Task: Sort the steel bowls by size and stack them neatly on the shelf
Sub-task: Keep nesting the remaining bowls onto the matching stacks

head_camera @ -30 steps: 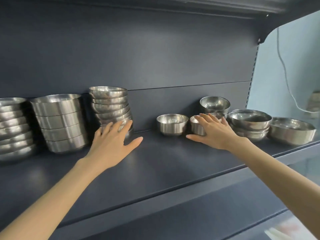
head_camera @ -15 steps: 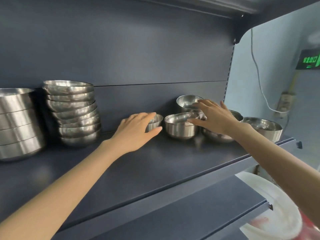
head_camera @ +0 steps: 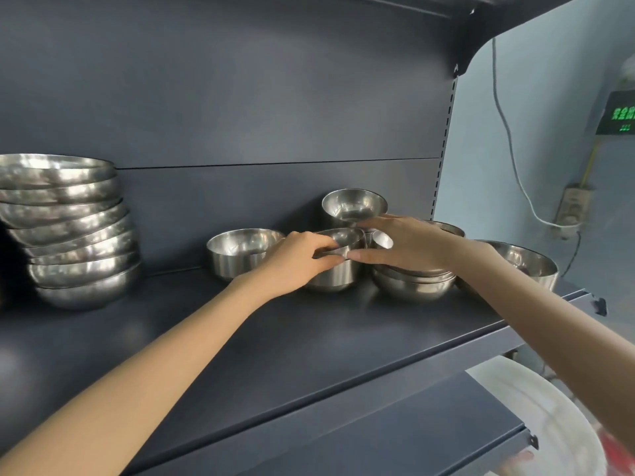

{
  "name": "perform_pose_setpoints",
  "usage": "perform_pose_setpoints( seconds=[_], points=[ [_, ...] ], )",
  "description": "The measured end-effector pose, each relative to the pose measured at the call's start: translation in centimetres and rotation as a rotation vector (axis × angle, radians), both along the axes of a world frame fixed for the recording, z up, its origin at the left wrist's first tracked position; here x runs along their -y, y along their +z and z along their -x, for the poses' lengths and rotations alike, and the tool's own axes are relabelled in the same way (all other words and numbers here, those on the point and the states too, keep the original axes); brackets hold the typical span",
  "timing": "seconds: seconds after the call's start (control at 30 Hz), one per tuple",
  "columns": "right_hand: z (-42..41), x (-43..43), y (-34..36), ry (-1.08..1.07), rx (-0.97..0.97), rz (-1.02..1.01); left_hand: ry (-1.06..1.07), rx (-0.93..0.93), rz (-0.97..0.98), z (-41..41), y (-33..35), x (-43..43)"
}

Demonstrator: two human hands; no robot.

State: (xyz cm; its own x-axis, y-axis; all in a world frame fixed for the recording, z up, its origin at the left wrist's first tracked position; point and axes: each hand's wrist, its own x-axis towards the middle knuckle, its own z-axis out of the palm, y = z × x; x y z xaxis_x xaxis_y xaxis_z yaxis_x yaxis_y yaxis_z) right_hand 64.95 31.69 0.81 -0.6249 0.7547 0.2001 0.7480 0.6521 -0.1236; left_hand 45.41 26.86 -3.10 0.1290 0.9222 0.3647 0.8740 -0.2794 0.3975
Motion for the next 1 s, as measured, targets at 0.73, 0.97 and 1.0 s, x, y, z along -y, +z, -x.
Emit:
perform_pose_setpoints(
  seconds=[0.73,0.97,1.0],
  points=[
    [1.9,-1.2,0.8,0.094,-0.1,0.079,-0.05,0.116,0.018,1.6,1.0,0.4],
    [2.7,-0.7,0.2,0.128,-0.176,0.102,-0.091,0.159,0.054,2.8,1.2,0.7],
    [2.8,-0.6,0.2,0.132,-0.195,0.106,-0.096,0.173,0.057,3.0,1.3,0.7]
  ],
)
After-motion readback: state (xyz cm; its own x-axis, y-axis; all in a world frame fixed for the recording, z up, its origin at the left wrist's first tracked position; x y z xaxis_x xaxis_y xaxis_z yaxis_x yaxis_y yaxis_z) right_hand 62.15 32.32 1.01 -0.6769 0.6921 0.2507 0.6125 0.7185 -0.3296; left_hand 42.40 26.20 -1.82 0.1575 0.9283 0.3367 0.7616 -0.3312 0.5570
